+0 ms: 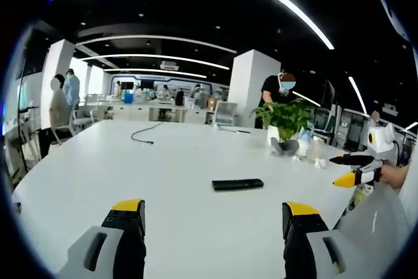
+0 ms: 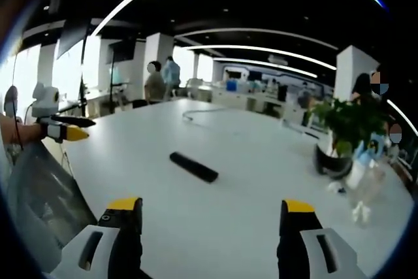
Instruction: Press the specified remote control buttons in sequence, fully releasing each button before pressing the next.
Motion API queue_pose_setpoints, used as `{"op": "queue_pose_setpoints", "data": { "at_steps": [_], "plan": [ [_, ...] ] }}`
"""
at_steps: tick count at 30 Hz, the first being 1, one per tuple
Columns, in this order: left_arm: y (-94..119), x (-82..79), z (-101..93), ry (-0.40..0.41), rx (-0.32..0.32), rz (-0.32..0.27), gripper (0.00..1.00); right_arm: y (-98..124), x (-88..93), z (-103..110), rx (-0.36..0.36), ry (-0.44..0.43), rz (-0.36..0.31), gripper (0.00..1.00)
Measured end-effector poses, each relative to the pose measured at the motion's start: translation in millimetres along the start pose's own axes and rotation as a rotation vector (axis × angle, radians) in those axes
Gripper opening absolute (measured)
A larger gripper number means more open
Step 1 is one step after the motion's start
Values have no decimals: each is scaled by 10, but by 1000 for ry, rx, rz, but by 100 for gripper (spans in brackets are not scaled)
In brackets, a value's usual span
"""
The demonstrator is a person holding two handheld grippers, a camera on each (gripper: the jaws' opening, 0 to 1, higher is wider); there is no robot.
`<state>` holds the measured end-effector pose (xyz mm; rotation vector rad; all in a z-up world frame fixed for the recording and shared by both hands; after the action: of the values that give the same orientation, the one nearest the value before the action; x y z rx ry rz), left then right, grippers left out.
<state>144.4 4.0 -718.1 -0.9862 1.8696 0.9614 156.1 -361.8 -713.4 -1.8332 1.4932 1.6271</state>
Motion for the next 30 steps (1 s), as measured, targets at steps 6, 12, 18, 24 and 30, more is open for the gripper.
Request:
{"op": "queue_pose_setpoints", "data": {
  "at_steps": [6,12,18,24,30],
  "plan": [
    [0,4,1,-1,1,1,90,-1,-3,7,-3,0,-1,86],
    [-1,8,-2,-1,3,5,90,1,-5,5,0,1,-1,86],
    [-5,11,-4,-2,6,9,90,3,-5,2,2,2,-2,86],
    [-16,21,-15,-3,13,20,90,8,-5,-3,8,1,-3,86],
    [-10,19,-11,-4,12,18,90,9,-9,-11,15,0,-6,86]
  ]
}}
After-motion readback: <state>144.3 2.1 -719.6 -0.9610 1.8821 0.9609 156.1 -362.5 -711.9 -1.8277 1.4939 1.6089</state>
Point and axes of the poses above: the point that each gripper's makers call its tool centre point, and the gripper's own axes: y roughly backward along the fingers, z roughly to its left, x roughly out of its underside, the point moved 9 cm from there along y, roughly backward along the fingers, and after that the axes turned 15 degrees about y, right-handed, at the moved point
